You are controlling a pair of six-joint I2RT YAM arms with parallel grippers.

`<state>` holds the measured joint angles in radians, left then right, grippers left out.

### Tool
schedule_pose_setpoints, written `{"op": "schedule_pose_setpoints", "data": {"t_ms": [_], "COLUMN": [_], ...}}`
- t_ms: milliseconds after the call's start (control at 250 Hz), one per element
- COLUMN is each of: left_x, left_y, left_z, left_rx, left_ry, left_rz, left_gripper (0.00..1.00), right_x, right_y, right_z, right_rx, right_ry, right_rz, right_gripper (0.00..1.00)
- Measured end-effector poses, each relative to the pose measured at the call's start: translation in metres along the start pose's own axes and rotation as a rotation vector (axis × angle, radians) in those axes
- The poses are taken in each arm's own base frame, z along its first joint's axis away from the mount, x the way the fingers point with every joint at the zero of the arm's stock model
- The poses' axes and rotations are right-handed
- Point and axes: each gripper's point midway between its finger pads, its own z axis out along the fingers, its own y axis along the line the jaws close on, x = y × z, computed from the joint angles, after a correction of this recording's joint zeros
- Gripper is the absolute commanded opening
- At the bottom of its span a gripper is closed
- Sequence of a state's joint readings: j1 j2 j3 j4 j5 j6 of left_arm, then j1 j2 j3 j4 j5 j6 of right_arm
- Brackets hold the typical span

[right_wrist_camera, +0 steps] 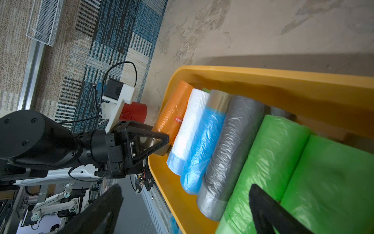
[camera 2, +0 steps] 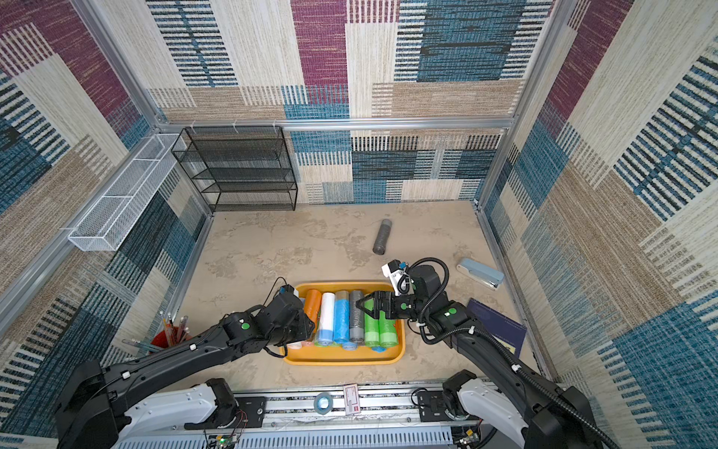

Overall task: Put the roll of trash bags into the storage box
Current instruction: Place the roll of trash bags in the storage box.

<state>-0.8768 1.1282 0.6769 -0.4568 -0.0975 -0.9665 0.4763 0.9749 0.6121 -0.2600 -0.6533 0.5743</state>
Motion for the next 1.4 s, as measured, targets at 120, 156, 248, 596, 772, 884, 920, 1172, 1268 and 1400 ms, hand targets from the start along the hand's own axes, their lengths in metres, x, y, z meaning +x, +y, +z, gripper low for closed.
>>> {"op": "schedule_pose_setpoints", "data": {"t_ms": [120, 156, 248, 596, 772, 884, 920, 1172, 1268, 1400], "left_x": [0.004, 0.005, 0.007, 0.009, 0.009, 0.009, 0.009, 0.009, 0.009, 0.009], "left_y": [0.000, 0.000, 0.000, 0.000, 0.000, -0.001, -0.001, -0.001, -0.001, -0.001], "left_z": [0.004, 0.005, 0.008, 0.015, 0.016, 0.016, 0.016, 0.016, 0.016, 0.016], "left_rx": [-0.009, -0.013, -0.022, -0.051, -0.053, -0.053, -0.053, -0.054, -0.054, -0.055], "left_ry": [0.011, 0.015, 0.023, 0.025, 0.026, 0.026, 0.025, 0.026, 0.026, 0.028], "left_rz": [0.007, 0.010, 0.015, 0.033, 0.034, 0.036, 0.036, 0.036, 0.036, 0.037], "left_gripper": [0.27, 0.27, 0.28, 0.29, 0.32, 0.34, 0.34, 0.37, 0.39, 0.41], "right_x": [0.002, 0.003, 0.004, 0.005, 0.005, 0.005, 0.006, 0.006, 0.006, 0.007], "right_y": [-0.002, -0.003, -0.004, -0.004, -0.004, -0.004, -0.004, -0.004, -0.005, -0.005], "right_z": [0.001, 0.001, 0.001, 0.000, 0.000, 0.000, 0.000, 0.000, 0.000, -0.001], "right_rx": [0.003, 0.004, 0.006, 0.005, 0.005, 0.006, 0.006, 0.005, 0.006, 0.006], "right_ry": [0.004, 0.005, 0.006, 0.004, 0.003, 0.005, 0.005, 0.004, 0.005, 0.005], "right_rz": [0.003, 0.005, 0.006, 0.004, 0.004, 0.005, 0.006, 0.005, 0.005, 0.005], "right_gripper": [0.99, 0.99, 0.99, 0.99, 0.99, 0.99, 0.99, 0.99, 0.99, 0.99]}}
